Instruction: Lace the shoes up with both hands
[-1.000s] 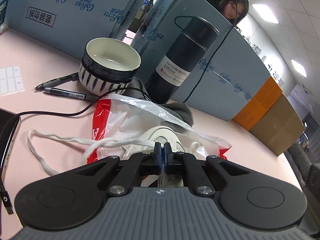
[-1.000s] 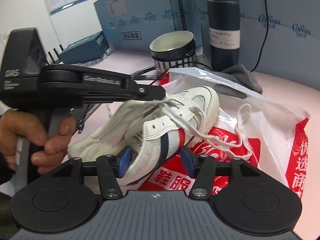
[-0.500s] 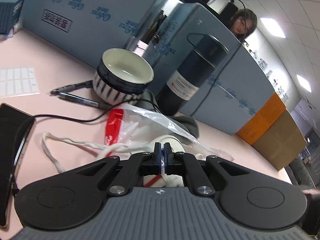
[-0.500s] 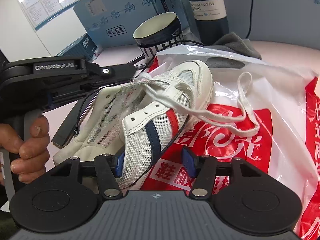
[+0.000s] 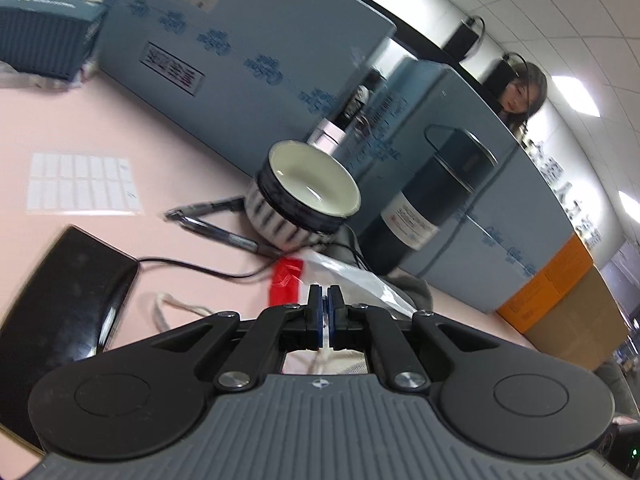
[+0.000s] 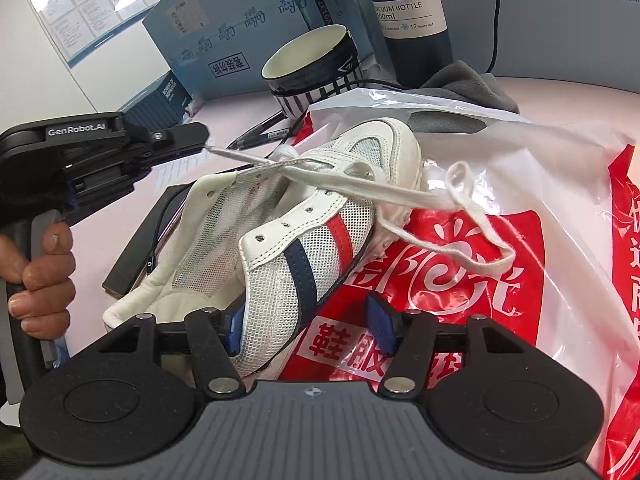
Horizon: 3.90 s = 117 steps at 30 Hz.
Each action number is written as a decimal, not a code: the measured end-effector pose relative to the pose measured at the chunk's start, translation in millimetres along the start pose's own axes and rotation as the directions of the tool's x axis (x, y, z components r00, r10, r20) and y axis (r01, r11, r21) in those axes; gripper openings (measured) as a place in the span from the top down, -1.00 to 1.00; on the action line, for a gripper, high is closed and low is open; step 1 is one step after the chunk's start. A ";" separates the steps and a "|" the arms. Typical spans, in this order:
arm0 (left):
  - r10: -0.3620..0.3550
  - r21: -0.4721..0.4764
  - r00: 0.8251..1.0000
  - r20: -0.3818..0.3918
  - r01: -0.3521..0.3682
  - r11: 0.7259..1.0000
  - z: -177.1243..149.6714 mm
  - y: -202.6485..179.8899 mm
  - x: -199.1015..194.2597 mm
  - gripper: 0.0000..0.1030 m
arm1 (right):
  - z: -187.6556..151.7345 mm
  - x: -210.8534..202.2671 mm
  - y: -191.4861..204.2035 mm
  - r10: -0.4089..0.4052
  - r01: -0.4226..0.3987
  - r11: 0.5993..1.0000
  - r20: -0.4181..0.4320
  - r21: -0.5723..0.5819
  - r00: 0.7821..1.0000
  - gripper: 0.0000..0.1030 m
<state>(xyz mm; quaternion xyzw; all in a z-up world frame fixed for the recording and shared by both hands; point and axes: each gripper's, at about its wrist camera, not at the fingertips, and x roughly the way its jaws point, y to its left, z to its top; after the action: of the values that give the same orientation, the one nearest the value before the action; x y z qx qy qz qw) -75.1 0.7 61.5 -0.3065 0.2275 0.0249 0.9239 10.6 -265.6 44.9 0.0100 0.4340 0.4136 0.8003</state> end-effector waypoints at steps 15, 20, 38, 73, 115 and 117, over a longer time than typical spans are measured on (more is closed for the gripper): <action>0.062 -0.037 0.996 0.068 -0.059 0.998 13.8 16.6 -12.0 0.96 | 0.3 -1.0 -1.0 0.002 -0.002 1.000 -0.001 -0.003 1.000 -0.10; 0.088 -0.046 0.992 0.087 -0.084 0.995 18.1 22.5 -15.9 0.96 | -0.1 -1.1 -0.8 0.000 0.000 1.000 0.000 -0.003 1.000 -0.11; 0.178 -0.081 0.967 0.181 -0.165 0.983 39.2 47.7 -35.8 0.95 | -0.1 -1.0 -1.2 0.003 -0.003 1.000 0.002 -0.001 1.000 -0.13; 0.296 -0.145 0.909 0.292 -0.264 0.954 63.1 80.3 -69.8 0.96 | -3.4 -0.6 -1.0 -0.001 0.001 1.000 0.015 0.012 1.000 -0.14; 0.372 -0.173 0.866 0.335 -0.332 0.927 84.0 108.9 -103.3 0.95 | -1.6 -30.1 4.4 0.032 -0.032 0.999 0.164 -0.004 0.986 -0.23; 0.356 -0.184 0.878 0.321 -0.311 0.932 79.4 109.1 -102.1 0.96 | 3.1 -31.8 -0.8 0.040 -0.046 0.999 0.192 0.023 0.980 -0.30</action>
<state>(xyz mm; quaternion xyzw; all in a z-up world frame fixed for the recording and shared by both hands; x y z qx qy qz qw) -154.6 144.6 101.7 -0.3114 0.1076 0.2523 0.9099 4.4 -286.4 68.4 0.0703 0.3603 0.4219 0.8290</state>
